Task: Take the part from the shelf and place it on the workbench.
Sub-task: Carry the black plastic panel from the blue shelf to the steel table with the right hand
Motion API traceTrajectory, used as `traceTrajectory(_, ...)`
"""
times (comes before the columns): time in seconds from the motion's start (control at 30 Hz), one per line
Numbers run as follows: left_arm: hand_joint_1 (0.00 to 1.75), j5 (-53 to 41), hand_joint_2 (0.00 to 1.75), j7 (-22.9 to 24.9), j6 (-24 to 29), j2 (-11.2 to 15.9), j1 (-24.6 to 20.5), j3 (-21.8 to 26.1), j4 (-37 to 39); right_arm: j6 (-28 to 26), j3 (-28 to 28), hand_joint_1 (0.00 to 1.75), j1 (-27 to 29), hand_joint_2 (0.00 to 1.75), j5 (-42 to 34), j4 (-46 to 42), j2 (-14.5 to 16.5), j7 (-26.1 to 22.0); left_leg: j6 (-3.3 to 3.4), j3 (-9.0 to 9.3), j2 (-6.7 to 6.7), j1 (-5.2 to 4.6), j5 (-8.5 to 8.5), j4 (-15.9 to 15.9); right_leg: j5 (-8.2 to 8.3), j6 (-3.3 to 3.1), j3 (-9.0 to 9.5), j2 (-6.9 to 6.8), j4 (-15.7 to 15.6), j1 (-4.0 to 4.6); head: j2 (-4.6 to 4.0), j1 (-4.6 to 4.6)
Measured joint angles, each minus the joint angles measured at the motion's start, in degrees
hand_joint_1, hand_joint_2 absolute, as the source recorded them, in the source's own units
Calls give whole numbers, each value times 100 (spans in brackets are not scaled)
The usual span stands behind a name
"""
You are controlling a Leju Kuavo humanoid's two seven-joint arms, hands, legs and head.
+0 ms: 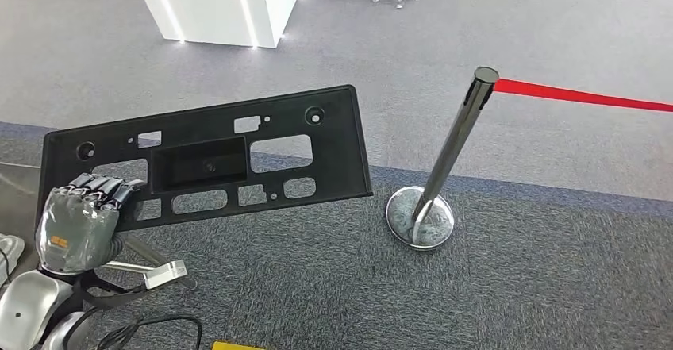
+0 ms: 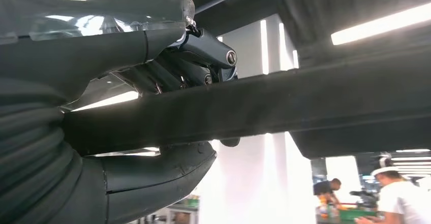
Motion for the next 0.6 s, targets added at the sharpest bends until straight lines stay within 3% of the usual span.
traceTrajectory(0.03, 175, 10, 175, 2, -2, -11, 1, 0, 0, -2, 0, 0, -1, 0, 3, 0, 3, 1, 4, 157, 37, 1, 165, -281, -15, 9, 8, -73, 6, 5, 0, 0)
traceTrajectory(0.07, 175, 28, 175, 7, -6, -19, 1, 1, 0, -5, 0, 0, -2, 0, 4, -1, 8, 2, 17, 383, 141, -7, 340, -694, -31, 23, 24, -140, 11, 11, 0, 0)
traceTrajectory(0.13, 175, 74, 175, 22, -21, -34, -8, 4, 0, -16, 0, 0, -2, 0, 4, -1, 15, 8, 71, 744, 391, -59, 535, -1349, -67, 70, 58, -263, 18, 40, 0, 1)
traceTrajectory(0.17, 175, 91, 175, 30, -28, -39, -10, 7, 0, -24, 0, 0, -5, 0, 4, -1, 18, 14, 103, 807, 459, -86, 543, -1476, -79, 98, 73, -317, 17, 50, 0, 1)
traceTrajectory(0.23, 175, 107, 175, 39, -35, -47, -8, 11, -1, -38, 0, 0, -18, 0, 4, -1, 24, 28, 172, 803, 355, -113, 545, -1509, -94, 156, 104, -435, -2, 52, 0, 1)
traceTrajectory(0.27, 175, 110, 175, 40, -36, -50, 0, 15, -1, -48, 0, 0, -26, 0, 5, -1, 28, 34, 208, 812, 286, -102, 563, -1536, -119, 191, 120, -405, 14, 40, 0, 1)
traceTrajectory(0.33, 175, 113, 175, 43, -38, -57, -8, 23, -1, -63, 0, 0, -26, 0, 6, -1, 34, 41, 289, 837, 151, -69, 606, -1596, -322, 238, 17, -115, 294, 17, 0, 2)
traceTrajectory(0.4, 175, 115, 175, 46, -41, -74, -22, 25, 0, -71, 0, 0, -12, 0, 7, 1, 38, 43, 337, 837, 23, -58, 624, -1613, -701, 248, -338, 210, 1010, -2, 0, 1)
traceTrajectory(0.43, 175, 121, 175, 46, -45, -83, -23, 23, 0, -72, 0, 0, -5, 0, 9, 1, 40, 45, 345, 834, -50, -63, 623, -1611, -847, 246, -543, 263, 1391, -4, 0, 2)
traceTrajectory(0.47, 175, 136, 175, 46, -61, -90, -19, 22, 0, -70, 0, 0, 0, 0, 12, 2, 42, 48, 347, 836, -128, -67, 622, -1607, -890, 246, -689, 281, 1635, -4, 0, 2)
traceTrajectory(0.5, 175, 169, 175, 50, -93, -94, -17, 22, 1, -69, 0, 0, 4, 0, 19, 2, 43, 52, 346, 840, -211, -70, 619, -1601, -815, 242, -743, 287, 1677, -4, 0, 2)
traceTrajectory(0.53, 175, 222, 175, 55, -141, -96, -16, 25, 1, -68, 0, 0, 6, 0, 28, 2, 44, 55, 340, 847, -297, -70, 615, -1592, -626, 234, -683, 301, 1484, -6, 0, 2)
traceTrajectory(0.6, 175, 369, 175, 64, -243, -97, -14, 40, 4, -51, 1, 0, 5, 0, 50, 2, 44, 56, 312, 851, -454, -63, 597, -1564, -176, 206, -363, 487, 710, -22, 0, 2)
